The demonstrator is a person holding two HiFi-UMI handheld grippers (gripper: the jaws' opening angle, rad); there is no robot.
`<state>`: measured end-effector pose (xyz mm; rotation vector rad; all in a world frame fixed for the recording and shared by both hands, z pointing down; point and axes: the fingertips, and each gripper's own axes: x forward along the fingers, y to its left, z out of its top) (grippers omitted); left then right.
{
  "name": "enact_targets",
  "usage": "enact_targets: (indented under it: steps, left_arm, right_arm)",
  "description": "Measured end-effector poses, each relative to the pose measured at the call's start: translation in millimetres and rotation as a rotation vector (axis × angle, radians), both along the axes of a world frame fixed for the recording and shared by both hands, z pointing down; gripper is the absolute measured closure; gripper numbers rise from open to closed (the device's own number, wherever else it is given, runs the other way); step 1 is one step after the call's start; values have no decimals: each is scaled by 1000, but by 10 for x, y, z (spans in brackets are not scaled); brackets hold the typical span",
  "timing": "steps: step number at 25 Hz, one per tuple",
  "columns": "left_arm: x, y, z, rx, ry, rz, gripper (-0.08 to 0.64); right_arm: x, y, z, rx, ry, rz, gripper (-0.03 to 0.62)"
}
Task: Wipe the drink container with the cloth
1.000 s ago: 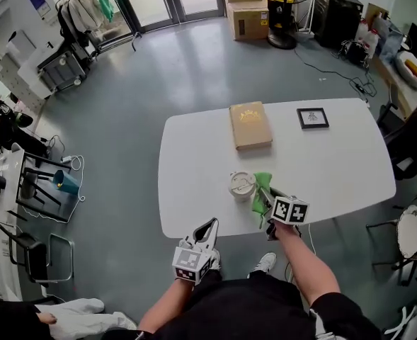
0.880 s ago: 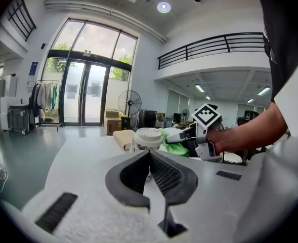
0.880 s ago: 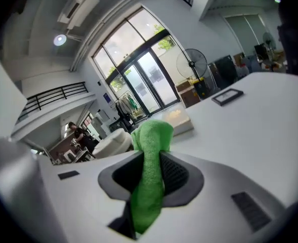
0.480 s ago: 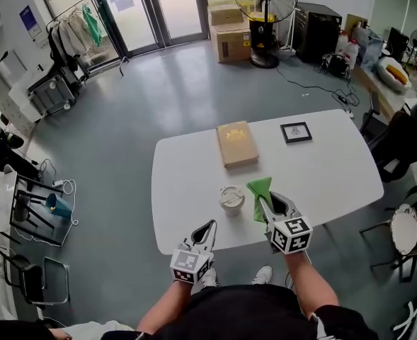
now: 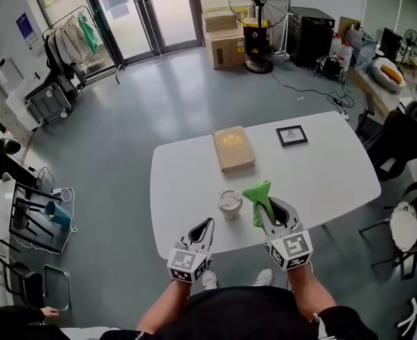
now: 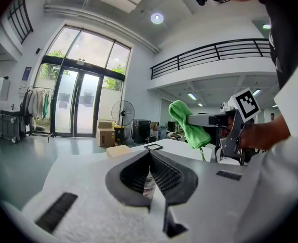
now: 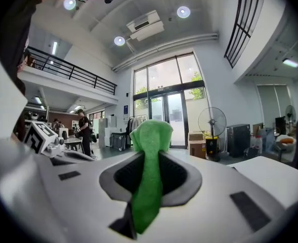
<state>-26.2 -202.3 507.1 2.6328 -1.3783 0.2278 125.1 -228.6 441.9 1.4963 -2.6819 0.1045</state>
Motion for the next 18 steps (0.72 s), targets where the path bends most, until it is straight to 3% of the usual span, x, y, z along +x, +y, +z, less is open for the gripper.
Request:
enact_targets:
  steps: [18]
  left_arm:
    - [105, 31, 54, -18, 0, -6, 552]
  right_arm:
    - [-68, 165, -187, 117, 126, -33, 512]
